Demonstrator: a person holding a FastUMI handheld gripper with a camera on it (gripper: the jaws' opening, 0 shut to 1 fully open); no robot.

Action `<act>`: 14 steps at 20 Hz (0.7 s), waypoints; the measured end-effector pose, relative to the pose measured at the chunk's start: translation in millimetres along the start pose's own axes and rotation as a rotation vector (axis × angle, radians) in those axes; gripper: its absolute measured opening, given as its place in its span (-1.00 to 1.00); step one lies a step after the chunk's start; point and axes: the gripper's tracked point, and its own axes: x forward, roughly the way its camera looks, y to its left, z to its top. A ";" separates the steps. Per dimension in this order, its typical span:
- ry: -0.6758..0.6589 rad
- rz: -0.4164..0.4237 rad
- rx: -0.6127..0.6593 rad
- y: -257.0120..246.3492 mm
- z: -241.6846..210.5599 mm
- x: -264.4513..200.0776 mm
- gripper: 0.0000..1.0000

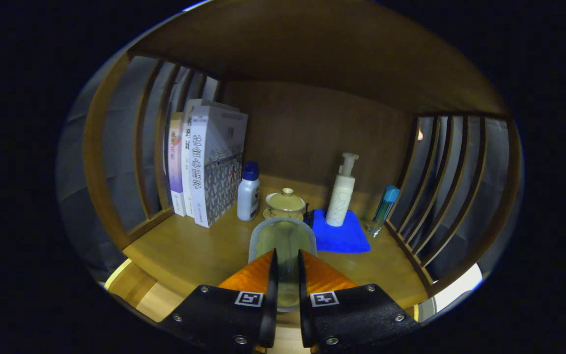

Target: Pull open the drawer, take out the items inside it, and place them on the countertop above the cabinet.

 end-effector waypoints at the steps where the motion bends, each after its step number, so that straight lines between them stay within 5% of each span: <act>1: 0.014 -0.005 0.013 -3.2 -3.8 4.7 -0.58; 14: 0.072 0.012 0.081 -11.4 -36.5 39.4 -0.42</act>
